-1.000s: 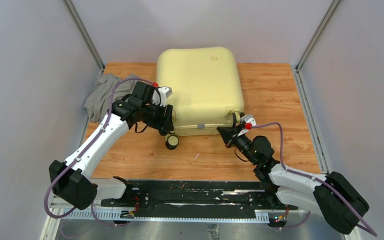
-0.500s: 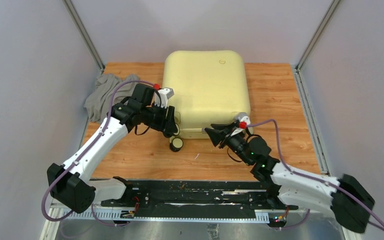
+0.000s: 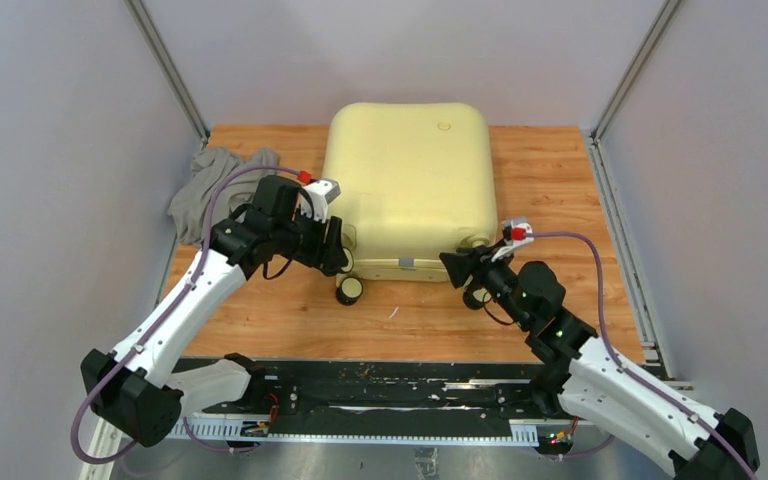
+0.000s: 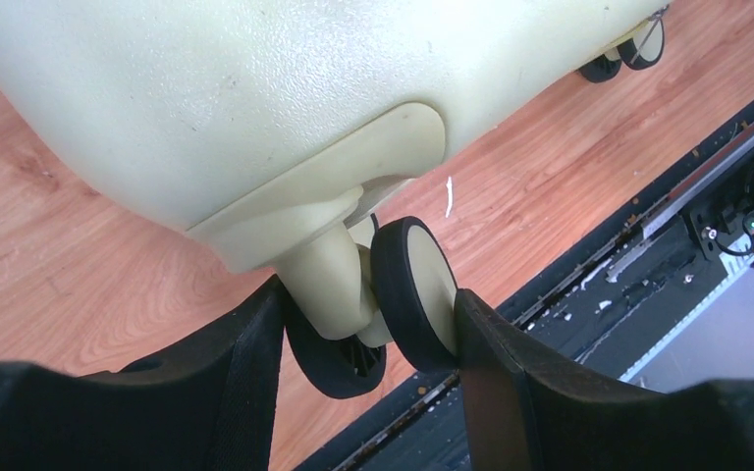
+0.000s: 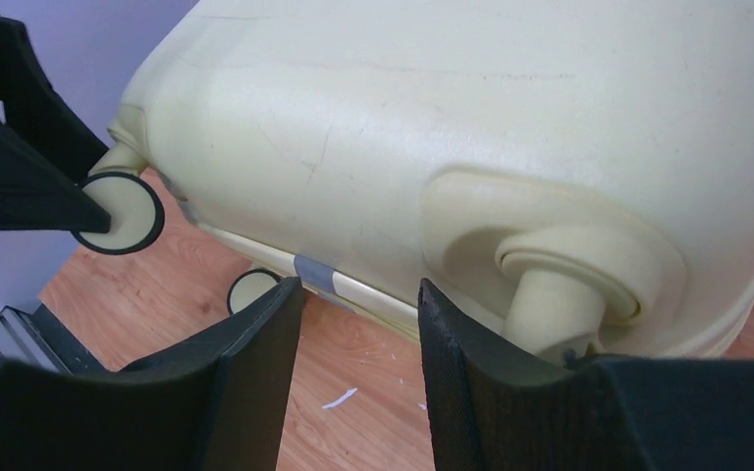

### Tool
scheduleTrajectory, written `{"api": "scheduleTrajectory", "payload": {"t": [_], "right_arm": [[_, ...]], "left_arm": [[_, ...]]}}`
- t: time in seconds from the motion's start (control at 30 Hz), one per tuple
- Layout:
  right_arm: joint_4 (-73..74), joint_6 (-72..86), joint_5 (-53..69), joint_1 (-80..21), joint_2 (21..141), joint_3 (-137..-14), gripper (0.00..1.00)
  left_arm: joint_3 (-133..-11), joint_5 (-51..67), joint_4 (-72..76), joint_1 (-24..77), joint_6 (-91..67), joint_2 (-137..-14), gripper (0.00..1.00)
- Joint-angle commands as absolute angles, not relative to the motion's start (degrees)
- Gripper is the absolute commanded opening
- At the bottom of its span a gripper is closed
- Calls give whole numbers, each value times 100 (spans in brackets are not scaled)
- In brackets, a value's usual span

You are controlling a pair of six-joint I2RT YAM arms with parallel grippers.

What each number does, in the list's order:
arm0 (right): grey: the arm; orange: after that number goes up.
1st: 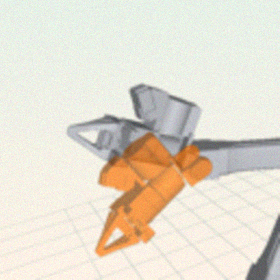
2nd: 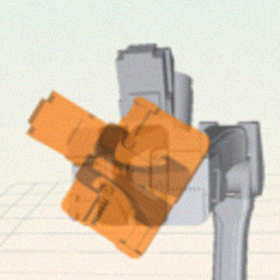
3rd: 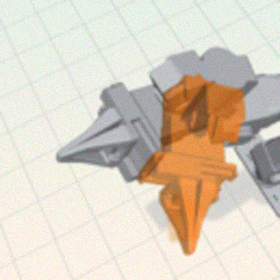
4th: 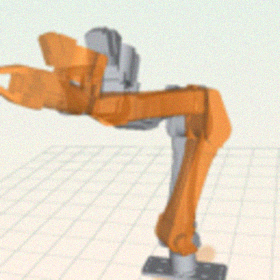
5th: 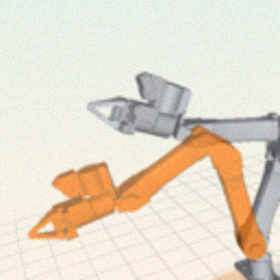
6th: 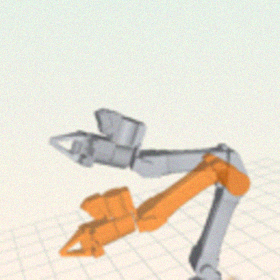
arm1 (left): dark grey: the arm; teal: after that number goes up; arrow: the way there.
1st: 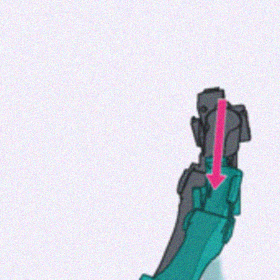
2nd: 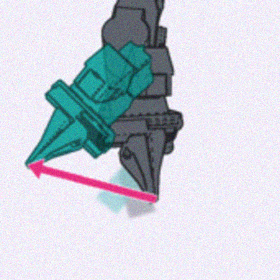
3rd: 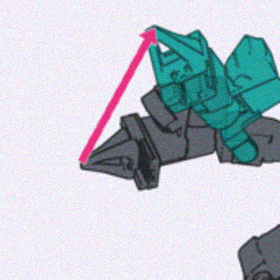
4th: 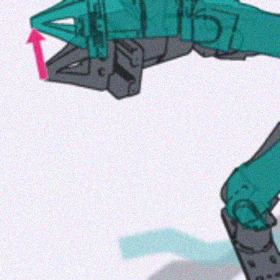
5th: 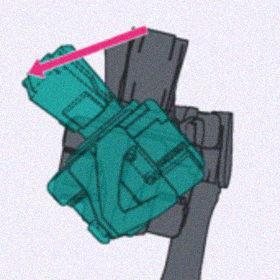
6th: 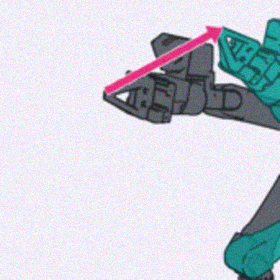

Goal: Pack the luggage
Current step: Zip the luggage at the center of the board.

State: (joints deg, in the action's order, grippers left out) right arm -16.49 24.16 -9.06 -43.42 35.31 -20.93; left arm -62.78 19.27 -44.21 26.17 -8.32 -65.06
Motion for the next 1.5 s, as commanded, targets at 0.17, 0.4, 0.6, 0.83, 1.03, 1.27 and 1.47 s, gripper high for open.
{"api": "scheduleTrajectory", "payload": {"t": [0.17, 0.4, 0.6, 0.83, 1.03, 1.27, 1.47], "right_arm": [[-1535, 1829, 390, -3135, 5998, -3472, 49], [-1265, 1322, 1277, -3126, 7334, -4852, 46], [-681, 1130, 806, -3094, 6035, -4368, 63], [-317, 1500, 325, -3094, 4455, -2955, 70], [-500, 1841, 197, -3102, 4101, -2327, 69], [-1762, 1660, -396, -3073, 4911, -2084, 69], [-2826, 1659, -558, -2908, 5487, -1903, 67]], "left_arm": [[-5983, 2243, -4570, 2663, -44, -5410, 0], [-5887, 2274, -4583, 2663, -202, -5303, 0], [-6161, 1703, -4763, 2662, 144, -5390, 44], [-6230, 2254, -4550, 2663, 32, -6126, 100], [-6166, 2418, -3659, 2663, -344, -6559, 100], [-6448, 2379, -3242, 2663, -512, -6987, 100], [-6520, 2292, -3049, 2654, -633, -7296, 100]]}}
